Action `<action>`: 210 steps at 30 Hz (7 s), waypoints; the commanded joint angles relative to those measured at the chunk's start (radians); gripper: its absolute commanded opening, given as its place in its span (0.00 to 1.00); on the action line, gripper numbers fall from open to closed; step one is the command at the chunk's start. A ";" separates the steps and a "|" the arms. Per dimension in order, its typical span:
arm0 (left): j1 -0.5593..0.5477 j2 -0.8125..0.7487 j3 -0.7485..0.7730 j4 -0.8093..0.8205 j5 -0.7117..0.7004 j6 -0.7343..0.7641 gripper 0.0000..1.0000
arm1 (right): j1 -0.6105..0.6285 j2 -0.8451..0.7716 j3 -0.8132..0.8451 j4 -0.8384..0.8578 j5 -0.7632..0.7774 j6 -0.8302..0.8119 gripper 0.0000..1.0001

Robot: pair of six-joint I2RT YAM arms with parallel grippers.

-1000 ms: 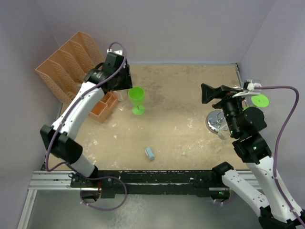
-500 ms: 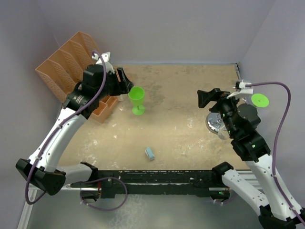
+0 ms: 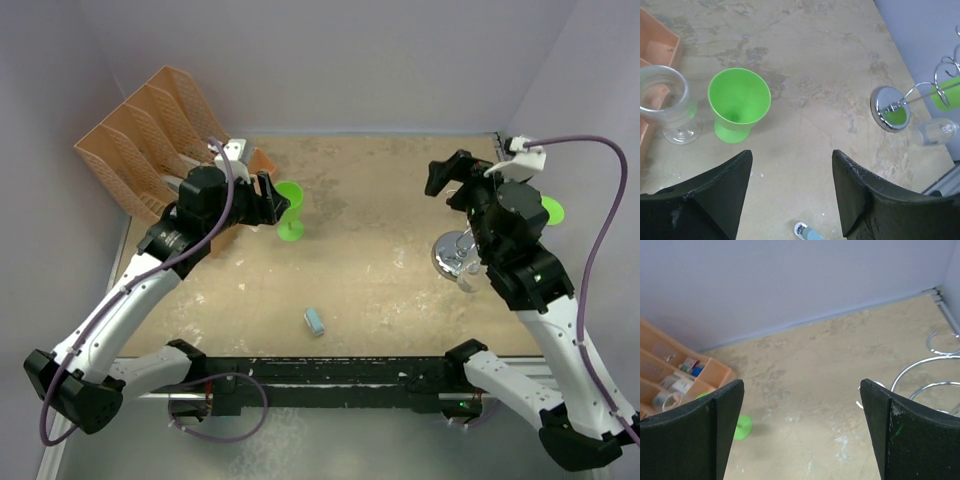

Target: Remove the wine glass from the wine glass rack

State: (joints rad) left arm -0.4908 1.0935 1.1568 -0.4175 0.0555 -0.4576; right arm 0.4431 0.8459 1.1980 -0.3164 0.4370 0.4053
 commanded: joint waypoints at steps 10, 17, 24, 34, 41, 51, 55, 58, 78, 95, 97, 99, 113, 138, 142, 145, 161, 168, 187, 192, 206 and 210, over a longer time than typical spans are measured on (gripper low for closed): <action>-0.124 -0.116 -0.073 0.091 -0.071 0.092 0.66 | -0.279 0.301 0.341 0.134 0.028 -0.149 1.00; -0.150 -0.152 -0.083 0.085 -0.111 0.099 0.69 | -0.629 0.295 0.282 0.185 -0.287 -0.020 1.00; -0.265 -0.186 -0.086 0.073 -0.180 0.108 0.74 | -0.888 0.129 0.168 0.131 -0.397 0.058 1.00; -0.460 -0.225 -0.092 0.031 -0.426 0.127 0.87 | -0.888 0.099 0.116 0.012 -0.343 0.001 1.00; -0.562 -0.219 -0.099 0.015 -0.548 0.114 0.99 | -0.888 0.169 0.139 -0.127 -0.269 -0.094 1.00; -0.652 -0.201 -0.106 0.005 -0.640 0.116 1.00 | -0.888 0.235 0.104 -0.153 -0.203 -0.132 1.00; -0.653 -0.199 -0.108 0.005 -0.640 0.119 1.00 | -0.888 0.264 0.127 -0.180 -0.179 -0.160 1.00; -0.654 -0.201 -0.107 0.006 -0.639 0.120 1.00 | -0.888 0.284 0.145 -0.205 -0.158 -0.173 1.00; -0.670 -0.211 -0.114 0.009 -0.640 0.123 1.00 | -0.888 0.347 0.152 -0.193 -0.216 -0.260 1.00; -0.684 -0.211 -0.114 0.009 -0.654 0.129 1.00 | -0.888 0.366 0.142 -0.194 -0.272 -0.268 0.96; -0.684 -0.211 -0.114 0.009 -0.654 0.129 1.00 | -0.888 0.365 0.138 -0.218 -0.308 -0.256 0.94; -0.684 -0.213 -0.114 0.009 -0.654 0.129 1.00 | -0.888 0.360 0.132 -0.216 -0.334 -0.224 0.94; -0.684 -0.209 -0.113 0.007 -0.657 0.126 1.00 | -0.888 0.356 0.118 -0.207 -0.284 -0.176 0.91; -0.684 -0.210 -0.114 0.006 -0.660 0.126 1.00 | -0.889 0.293 0.101 -0.244 -0.247 -0.137 0.91; -0.685 -0.210 -0.115 0.006 -0.661 0.126 1.00 | -0.889 0.287 0.095 -0.239 -0.229 -0.135 0.91; -0.685 -0.209 -0.115 0.006 -0.663 0.126 1.00 | -0.889 0.291 0.094 -0.250 -0.223 -0.117 0.91; -0.686 -0.212 -0.115 0.006 -0.663 0.126 1.00 | -0.903 0.131 0.063 -0.211 -0.217 0.135 1.00; -0.689 -0.222 -0.119 0.008 -0.667 0.128 1.00 | -0.906 0.049 -0.023 -0.171 -0.252 0.252 0.92; -0.706 -0.232 -0.121 0.006 -0.683 0.131 1.00 | -0.905 -0.002 -0.129 -0.205 -0.083 0.494 0.92; -0.704 -0.229 -0.120 0.003 -0.690 0.131 1.00 | -0.905 0.020 -0.133 -0.166 -0.086 0.542 0.86; -0.705 -0.233 -0.120 0.002 -0.698 0.133 1.00 | -0.905 0.047 -0.191 -0.112 -0.118 0.610 0.73; -0.704 -0.237 -0.120 0.002 -0.700 0.132 1.00 | -0.905 0.053 -0.208 -0.122 -0.058 0.608 0.66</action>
State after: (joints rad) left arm -1.1919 0.8749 1.0351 -0.4362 -0.6262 -0.3466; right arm -0.4583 0.9028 1.0050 -0.4637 0.3038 0.9905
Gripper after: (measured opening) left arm 0.998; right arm 0.674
